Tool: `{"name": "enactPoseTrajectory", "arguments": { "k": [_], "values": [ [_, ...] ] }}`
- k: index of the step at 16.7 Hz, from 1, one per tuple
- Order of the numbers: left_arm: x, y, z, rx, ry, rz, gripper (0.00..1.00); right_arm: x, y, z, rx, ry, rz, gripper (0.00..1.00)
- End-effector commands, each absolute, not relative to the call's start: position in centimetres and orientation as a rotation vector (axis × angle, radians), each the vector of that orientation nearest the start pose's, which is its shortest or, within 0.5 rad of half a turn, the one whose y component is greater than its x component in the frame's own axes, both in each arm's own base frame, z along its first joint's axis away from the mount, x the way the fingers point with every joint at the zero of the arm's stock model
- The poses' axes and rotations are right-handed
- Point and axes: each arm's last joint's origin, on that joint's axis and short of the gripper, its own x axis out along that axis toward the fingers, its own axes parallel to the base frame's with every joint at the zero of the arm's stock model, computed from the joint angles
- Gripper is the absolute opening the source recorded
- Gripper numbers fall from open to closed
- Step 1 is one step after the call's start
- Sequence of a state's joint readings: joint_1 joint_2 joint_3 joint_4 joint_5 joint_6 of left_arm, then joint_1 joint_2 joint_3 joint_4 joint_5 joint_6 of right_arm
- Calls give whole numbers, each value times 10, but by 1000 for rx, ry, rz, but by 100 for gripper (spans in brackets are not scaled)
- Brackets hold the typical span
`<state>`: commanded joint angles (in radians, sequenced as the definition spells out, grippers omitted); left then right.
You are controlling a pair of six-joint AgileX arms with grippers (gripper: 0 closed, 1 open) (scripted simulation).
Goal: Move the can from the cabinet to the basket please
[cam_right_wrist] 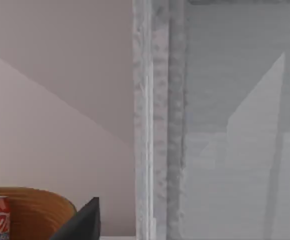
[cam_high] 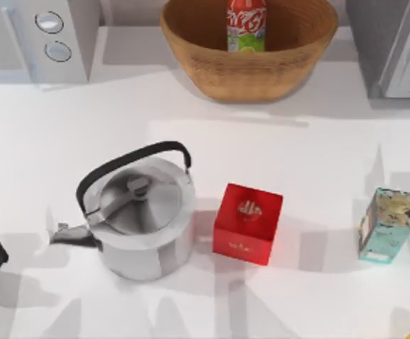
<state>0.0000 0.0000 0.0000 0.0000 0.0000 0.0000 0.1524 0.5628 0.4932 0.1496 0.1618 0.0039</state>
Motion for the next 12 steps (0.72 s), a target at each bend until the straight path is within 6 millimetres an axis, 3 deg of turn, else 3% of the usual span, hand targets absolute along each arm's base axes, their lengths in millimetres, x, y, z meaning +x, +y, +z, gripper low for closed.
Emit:
{"name": "enactPoseTrajectory", "arguments": {
  "k": [3,7,9,12],
  "values": [
    [106,-1,160,0,0,0,100,117,6,236,2,-62,-5,100],
    [106,-1,160,0,0,0,100,106,0,177,0,-17,-1,100],
    [106,-1,160,0,0,0,100,106,-1,163,0,-3,0,100],
    [106,-1,160,0,0,0,100,106,-1,160,0,0,0,100]
  ]
}}
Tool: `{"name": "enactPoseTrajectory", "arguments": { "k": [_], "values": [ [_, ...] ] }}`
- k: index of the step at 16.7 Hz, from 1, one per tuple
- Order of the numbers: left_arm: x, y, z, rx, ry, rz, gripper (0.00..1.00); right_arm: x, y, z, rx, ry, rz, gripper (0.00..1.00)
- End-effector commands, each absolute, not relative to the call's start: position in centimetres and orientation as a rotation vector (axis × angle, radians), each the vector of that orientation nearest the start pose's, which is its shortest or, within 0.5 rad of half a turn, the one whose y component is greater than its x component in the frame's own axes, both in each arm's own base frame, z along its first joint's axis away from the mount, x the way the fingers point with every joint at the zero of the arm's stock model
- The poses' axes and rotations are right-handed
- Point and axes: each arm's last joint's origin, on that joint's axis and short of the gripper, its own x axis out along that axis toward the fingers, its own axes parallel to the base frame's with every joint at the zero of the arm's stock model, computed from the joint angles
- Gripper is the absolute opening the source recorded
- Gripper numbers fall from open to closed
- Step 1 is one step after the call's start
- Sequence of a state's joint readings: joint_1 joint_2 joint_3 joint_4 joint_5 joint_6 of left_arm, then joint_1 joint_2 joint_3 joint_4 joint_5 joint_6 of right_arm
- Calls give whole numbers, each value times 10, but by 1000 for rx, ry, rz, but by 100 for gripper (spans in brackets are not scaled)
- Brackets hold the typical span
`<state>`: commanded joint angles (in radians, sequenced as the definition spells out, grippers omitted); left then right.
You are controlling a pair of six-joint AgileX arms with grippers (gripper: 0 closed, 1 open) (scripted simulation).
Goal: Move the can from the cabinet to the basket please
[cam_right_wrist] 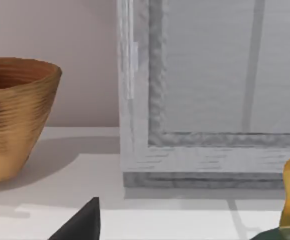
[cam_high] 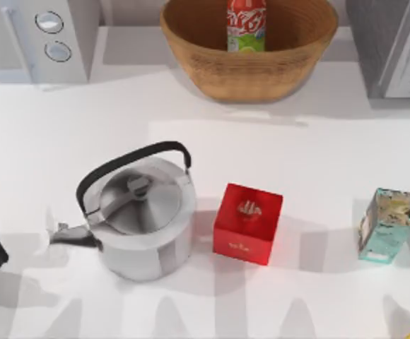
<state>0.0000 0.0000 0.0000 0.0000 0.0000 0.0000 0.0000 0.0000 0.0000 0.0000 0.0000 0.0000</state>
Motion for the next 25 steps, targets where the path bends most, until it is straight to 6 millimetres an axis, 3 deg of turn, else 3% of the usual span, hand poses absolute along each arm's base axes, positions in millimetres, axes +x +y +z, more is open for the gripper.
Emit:
{"name": "enactPoseTrajectory", "arguments": {
  "k": [5,11,16,20,25],
  "values": [
    [106,-1,160,0,0,0,100,106,-2,168,-3,-23,6,100],
    [106,-1,160,0,0,0,100,119,-18,224,-71,-205,62,100],
    [106,-1,160,0,0,0,100,148,-55,260,-187,-285,85,100],
    [106,-1,160,0,0,0,100,169,-104,255,-231,-238,83,100],
    [106,-1,160,0,0,0,100,171,-166,214,-166,-115,49,100]
  ]
}}
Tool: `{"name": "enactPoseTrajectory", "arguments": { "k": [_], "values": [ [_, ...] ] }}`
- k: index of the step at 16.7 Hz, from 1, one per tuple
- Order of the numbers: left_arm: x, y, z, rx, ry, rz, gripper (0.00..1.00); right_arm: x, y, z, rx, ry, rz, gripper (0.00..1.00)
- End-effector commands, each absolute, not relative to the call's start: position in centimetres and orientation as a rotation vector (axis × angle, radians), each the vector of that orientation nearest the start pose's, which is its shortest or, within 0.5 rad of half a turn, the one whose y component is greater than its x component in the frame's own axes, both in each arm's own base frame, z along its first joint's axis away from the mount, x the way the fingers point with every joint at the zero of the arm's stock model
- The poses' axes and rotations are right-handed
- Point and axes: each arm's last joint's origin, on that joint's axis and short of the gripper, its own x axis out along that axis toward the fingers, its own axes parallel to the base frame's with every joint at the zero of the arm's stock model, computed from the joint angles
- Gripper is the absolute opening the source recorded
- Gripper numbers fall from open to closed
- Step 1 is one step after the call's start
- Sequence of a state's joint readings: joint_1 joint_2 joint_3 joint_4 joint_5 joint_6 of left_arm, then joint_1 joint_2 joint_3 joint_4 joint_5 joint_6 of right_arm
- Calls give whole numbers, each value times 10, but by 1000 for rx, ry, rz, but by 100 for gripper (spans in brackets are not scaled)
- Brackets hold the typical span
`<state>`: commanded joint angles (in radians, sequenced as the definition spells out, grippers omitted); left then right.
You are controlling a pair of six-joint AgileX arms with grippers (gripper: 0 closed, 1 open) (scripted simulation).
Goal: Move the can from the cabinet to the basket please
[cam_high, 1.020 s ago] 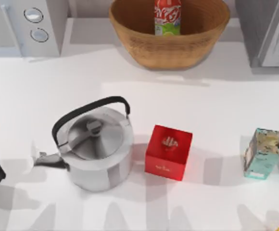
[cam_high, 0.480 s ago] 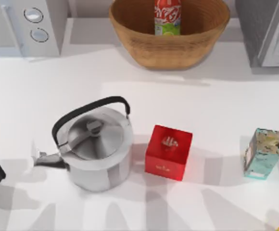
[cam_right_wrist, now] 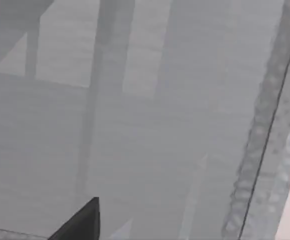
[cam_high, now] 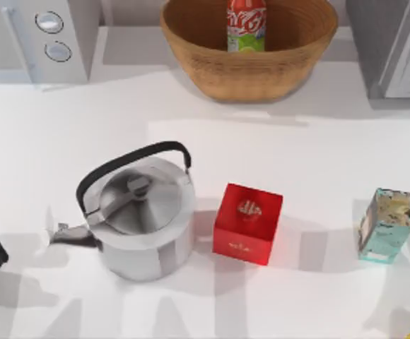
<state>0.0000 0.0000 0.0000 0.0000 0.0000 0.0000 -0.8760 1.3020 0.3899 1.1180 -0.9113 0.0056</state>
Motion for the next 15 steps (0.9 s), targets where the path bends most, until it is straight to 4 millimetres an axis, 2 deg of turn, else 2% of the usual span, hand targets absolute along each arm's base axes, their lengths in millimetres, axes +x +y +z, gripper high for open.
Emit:
{"name": "enactPoseTrajectory", "arguments": {
  "k": [3,6,11,15],
  "values": [
    [106,-1,160,0,0,0,100,163,-190,183,-80,-46,23,100],
    [106,-1,160,0,0,0,100,155,-200,164,-13,-5,5,100],
    [106,-1,160,0,0,0,100,154,-201,160,0,1,1,100],
    [106,-1,160,0,0,0,100,158,-207,167,-7,-2,7,100]
  ]
}}
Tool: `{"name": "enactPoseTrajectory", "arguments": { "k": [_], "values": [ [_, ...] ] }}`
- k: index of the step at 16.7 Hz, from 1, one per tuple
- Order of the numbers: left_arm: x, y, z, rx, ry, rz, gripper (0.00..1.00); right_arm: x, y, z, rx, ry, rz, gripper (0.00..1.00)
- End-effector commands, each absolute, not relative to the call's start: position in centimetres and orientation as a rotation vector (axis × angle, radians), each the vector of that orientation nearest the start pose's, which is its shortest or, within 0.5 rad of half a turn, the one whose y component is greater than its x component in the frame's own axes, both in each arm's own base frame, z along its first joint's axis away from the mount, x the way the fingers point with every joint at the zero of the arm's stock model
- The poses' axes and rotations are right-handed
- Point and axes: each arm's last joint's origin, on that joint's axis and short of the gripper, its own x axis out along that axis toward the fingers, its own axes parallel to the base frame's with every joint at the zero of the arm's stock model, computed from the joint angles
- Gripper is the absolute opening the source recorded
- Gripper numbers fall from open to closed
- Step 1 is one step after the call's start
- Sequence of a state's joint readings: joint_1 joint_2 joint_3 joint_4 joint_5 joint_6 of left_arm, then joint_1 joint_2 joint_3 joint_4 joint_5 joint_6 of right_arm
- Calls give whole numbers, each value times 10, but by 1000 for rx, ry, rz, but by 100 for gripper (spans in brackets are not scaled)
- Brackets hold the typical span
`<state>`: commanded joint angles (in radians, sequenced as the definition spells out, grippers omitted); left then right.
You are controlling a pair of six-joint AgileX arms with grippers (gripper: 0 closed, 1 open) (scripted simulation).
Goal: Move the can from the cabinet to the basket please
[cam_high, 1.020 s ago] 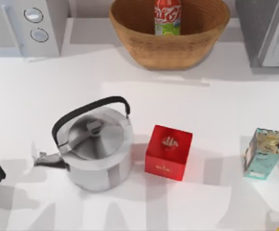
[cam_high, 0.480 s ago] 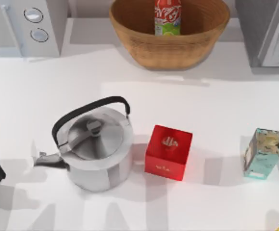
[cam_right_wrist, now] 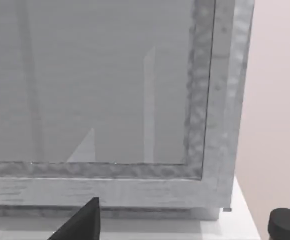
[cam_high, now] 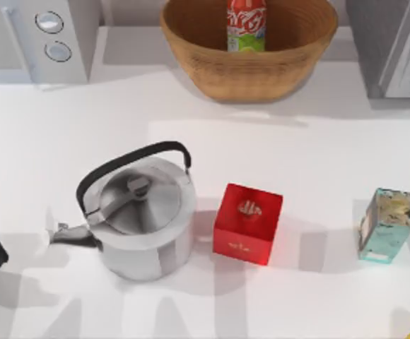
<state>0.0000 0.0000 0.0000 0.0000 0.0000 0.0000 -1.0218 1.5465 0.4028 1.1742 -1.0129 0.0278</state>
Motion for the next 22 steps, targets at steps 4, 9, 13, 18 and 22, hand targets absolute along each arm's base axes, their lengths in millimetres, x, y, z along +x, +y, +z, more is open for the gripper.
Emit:
{"name": "enactPoseTrajectory", "arguments": {
  "k": [4,9,13,18,22],
  "values": [
    [106,-1,160,0,0,0,100,172,-235,200,-10,-3,11,100],
    [106,-1,160,0,0,0,100,189,-271,285,2,5,7,100],
    [106,-1,160,0,0,0,100,188,-272,372,24,16,0,100],
    [106,-1,160,0,0,0,100,171,-234,468,24,15,1,100],
    [106,-1,160,0,0,0,100,156,-204,508,0,1,4,100]
  ]
}}
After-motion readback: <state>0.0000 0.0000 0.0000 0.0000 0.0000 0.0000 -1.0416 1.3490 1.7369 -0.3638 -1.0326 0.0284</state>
